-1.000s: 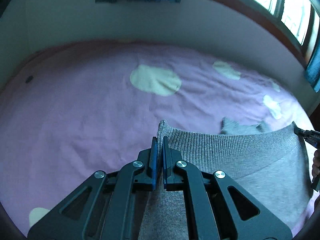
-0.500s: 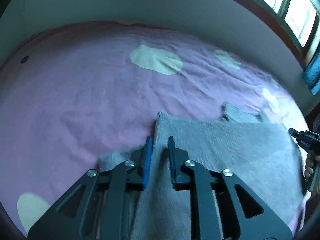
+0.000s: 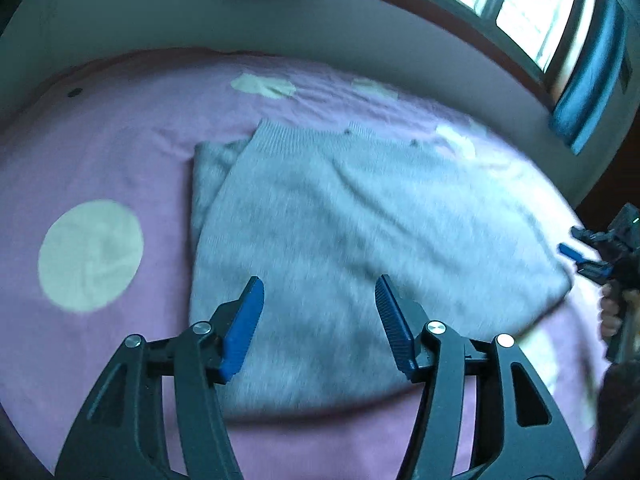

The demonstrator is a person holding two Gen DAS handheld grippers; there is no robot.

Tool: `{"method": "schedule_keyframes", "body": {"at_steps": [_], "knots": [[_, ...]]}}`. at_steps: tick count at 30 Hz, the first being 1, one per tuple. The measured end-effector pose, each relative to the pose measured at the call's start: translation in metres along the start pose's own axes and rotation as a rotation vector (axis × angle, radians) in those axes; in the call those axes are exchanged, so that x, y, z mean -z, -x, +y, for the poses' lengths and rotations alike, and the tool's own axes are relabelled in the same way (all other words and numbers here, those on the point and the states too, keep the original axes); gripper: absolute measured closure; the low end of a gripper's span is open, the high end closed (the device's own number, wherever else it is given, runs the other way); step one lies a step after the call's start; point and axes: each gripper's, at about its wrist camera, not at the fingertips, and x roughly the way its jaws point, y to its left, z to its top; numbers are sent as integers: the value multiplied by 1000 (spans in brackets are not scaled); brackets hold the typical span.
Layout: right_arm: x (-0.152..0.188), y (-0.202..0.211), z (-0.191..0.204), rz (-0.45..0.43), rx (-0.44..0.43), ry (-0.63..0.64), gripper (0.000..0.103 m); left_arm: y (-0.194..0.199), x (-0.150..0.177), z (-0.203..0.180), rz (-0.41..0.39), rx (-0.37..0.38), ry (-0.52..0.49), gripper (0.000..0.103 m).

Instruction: Fold small clothes

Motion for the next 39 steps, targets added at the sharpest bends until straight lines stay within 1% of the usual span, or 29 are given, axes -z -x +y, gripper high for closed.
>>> {"method": "schedule_keyframes", "body": {"at_steps": [2,3,4,5,7,8,15,21,28,30,33,35,36,38,39], "knots": [[17,5,-5,9,58,17,48,-4,8,3,24,-25,7,46],[22,5,-9,18,81,20,48,-4,10,5,28,-22,14,46],[28,4,-17,24,79,11,48,-3,12,7,23,-17,17,46],[33,9,-23,10,51,5,48,-2,12,8,22,-13,18,46],[39,13,-27,-10,16,7,48,-3,13,10,22,-10,23,46],[41,15,-27,-15,11,11,48,-4,14,10,22,-9,25,46],[52,25,-27,-29,22,37,48,-6,15,12,15,3,35,45],[44,13,-24,-34,30,48,48,-2,17,19,9,41,62,43],[44,13,-21,-35,39,51,48,-2,17,24,6,75,86,41],[44,12,-20,-35,35,50,46,-2,16,23,6,80,86,39],[44,11,-17,-34,30,60,41,-2,16,24,4,97,90,36],[44,10,-13,-33,29,75,35,-3,16,25,4,107,95,34],[44,9,-11,-33,27,81,33,-3,16,25,2,117,98,31],[45,9,-8,-38,12,82,24,-3,15,25,0,136,99,26],[44,9,-7,-41,7,79,22,-4,15,25,-1,153,99,20]]}}
